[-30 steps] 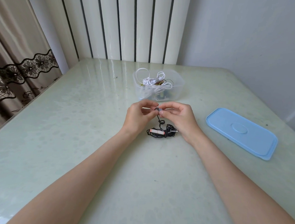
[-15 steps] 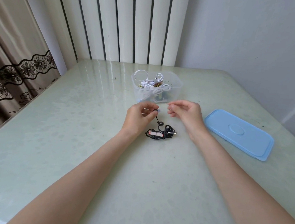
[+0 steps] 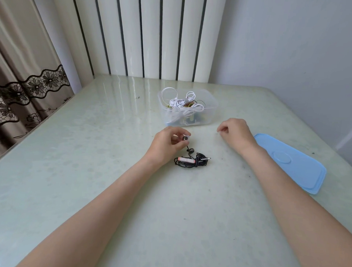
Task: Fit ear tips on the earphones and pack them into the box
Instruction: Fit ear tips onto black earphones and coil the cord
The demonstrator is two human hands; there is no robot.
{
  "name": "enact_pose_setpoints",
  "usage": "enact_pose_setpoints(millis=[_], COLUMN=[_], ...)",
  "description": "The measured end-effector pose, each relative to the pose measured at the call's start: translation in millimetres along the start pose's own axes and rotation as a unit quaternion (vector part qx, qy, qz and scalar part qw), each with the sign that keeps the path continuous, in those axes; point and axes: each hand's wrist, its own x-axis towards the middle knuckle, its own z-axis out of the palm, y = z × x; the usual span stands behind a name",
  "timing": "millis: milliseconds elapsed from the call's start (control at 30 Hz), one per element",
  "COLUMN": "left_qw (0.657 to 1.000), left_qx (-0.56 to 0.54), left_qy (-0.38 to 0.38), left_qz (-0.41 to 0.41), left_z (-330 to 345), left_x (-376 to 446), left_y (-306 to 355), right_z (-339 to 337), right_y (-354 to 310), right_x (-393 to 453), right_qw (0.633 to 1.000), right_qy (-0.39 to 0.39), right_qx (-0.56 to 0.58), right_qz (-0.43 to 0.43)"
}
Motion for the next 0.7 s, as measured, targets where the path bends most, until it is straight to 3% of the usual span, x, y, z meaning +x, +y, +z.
enact_pose_setpoints(millis=[100,167,300,433,600,700], left_qw=[1.0,1.0,0.995,0.992,0.991,0.989], left_qx=[-0.004,0.017,0.093,0.128,0.118,0.143], left_qy=[0.005,0.015,0.027,0.004,0.066,-0.022], left_qz=[-0.011,-0.009,0.013,0.018,0.021,-0.017], left_z=[-3.2,-5.9,-7.0,1.7,-14.8,-13.1], left_x=[0.4,0.2,3.1,1.5,-3.1,-7.3], left_y=[-0.9,-2.4,-4.4,2.0,18.2,28.1], right_z=[1.0,8.3,20.9,19.2,21.4,21.0], right_y=[-14.9,-30.0,-44.3,-38.3,-41.2,-42.2], right_x=[-5.6,-15.6,-37.2,-48.3,-54.7,-56.2], right_qw=[0.993,0.978,0.92,0.905,0.886,0.87], right_qy=[0.042,0.024,-0.015,-0.003,0.008,0.017], right_qx=[0.11,0.203,0.386,0.423,0.46,0.49], right_qz=[0.024,0.032,0.069,0.054,0.05,0.053])
